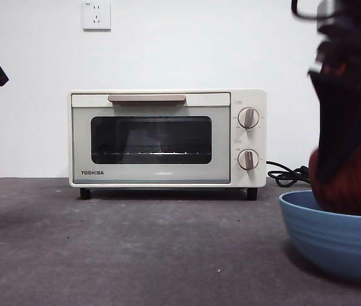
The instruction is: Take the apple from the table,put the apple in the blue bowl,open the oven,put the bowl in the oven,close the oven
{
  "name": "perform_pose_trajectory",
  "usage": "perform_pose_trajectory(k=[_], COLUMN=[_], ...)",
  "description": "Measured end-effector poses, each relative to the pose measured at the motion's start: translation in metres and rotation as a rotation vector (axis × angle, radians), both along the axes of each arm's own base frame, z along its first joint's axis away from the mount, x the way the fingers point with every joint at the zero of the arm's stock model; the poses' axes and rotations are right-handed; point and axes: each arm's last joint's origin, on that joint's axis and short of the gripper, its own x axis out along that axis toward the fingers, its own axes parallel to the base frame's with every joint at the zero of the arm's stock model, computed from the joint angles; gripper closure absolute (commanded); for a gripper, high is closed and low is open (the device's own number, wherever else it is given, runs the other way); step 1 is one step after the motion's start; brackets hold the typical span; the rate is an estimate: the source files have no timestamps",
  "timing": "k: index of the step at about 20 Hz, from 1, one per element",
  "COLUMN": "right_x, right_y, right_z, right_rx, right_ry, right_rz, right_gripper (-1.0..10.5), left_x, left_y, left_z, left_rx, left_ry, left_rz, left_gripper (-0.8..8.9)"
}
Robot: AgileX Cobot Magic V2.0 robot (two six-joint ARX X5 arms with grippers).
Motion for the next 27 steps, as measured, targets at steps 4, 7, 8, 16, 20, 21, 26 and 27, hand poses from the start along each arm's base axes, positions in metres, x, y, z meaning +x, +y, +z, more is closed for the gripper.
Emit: perform_pose_trajectory(k=[4,7,8,16,20,21,26,27], right_x=[0.009,0.011,0.011,0.011,0.013,0.014,0.019,0.019], right_y=[0.007,0.009,0.009,0.009,0.01,0.011,0.014,0.014], right_z=[-0.014,-0.018,-0.02,-0.02,-0.012,-0.007,0.032,0.039], right_rx=[-0.015,-0.02,-0.026,-0.027,-0.023,-0.021,-0.004,0.002], right_ry=[0.055,0.082,0.093,0.096,0.09,0.087,0.06,0.052], right_rz=[0.008,0.014,0.012,0.01,0.01,0.01,0.01,0.01], right_gripper=[9.3,7.0,6.0,3.4,3.4,3.4,3.5,3.5], left_x=[0.0,0.0,0.0,0.001,0.004,0.006,0.02,0.025], left_y=[0.0,0.0,0.0,0.0,0.0,-0.001,-0.002,-0.003], left_z=[0.0,0.0,0.0,0.001,0.005,0.006,0.019,0.02], left_rx=[0.0,0.0,0.0,-0.001,-0.011,-0.019,-0.092,-0.108], left_ry=[0.0,0.0,-0.001,-0.015,-0.063,-0.085,-0.205,-0.205], left_rz=[0.0,0.0,0.0,0.0,0.004,0.01,0.048,0.049], left_gripper=[8.18,8.18,8.18,8.18,8.18,8.19,8.19,8.19])
